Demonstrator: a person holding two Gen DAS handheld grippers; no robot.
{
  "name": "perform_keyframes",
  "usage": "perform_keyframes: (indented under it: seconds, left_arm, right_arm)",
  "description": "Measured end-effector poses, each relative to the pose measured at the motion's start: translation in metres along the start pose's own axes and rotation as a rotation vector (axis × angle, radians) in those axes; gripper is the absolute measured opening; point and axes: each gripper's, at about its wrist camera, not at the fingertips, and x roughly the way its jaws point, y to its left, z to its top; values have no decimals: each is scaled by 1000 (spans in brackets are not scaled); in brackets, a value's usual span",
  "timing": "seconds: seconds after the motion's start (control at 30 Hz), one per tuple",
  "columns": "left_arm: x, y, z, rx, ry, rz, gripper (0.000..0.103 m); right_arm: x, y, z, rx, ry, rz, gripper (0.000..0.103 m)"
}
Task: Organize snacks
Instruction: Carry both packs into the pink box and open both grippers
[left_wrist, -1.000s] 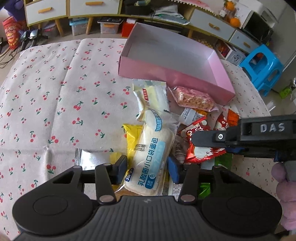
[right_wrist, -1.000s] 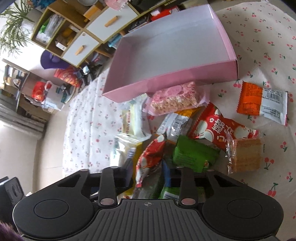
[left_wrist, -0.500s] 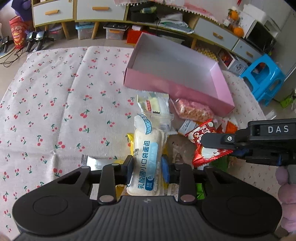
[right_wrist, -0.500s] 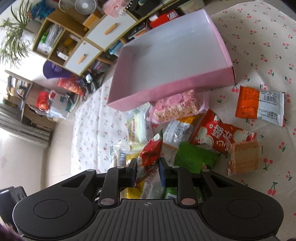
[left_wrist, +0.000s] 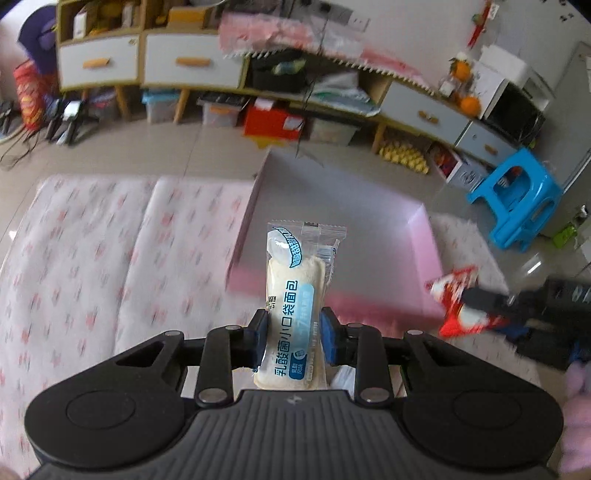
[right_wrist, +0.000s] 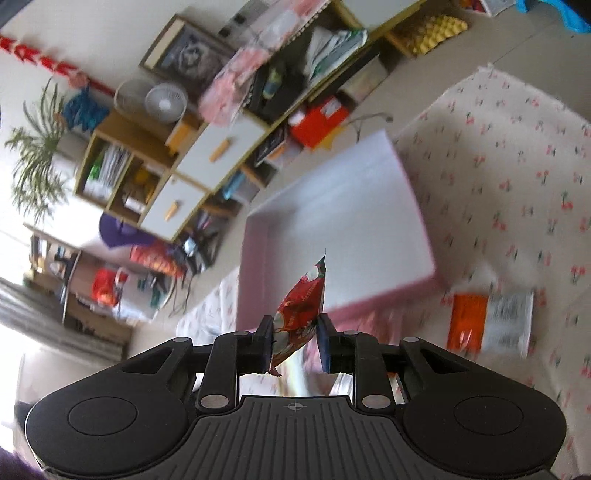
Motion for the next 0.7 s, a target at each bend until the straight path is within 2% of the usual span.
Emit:
perform_keyframes:
  seconds: [0.17,0.3,0.43,0.6,0.7]
  left_arm:
    - [35,-21,35,76,-23,62,27]
    - [65,-27,47,95,-65,83,27]
    - [89,-29,46,147,-92,116,27]
    - [97,-23,40,185,-62,186,27]
    - [93,-20,34,191,-47,202,27]
  right_arm:
    - [20,-26,12,30,-37,-7,23]
    - [34,-37,17,39,-46,-14,23]
    - [37,-42,23,0,-70,-20,23]
    - [44,-45,23,-43,-75,-44,24]
    - [49,-45,22,-57,-62,-47,24]
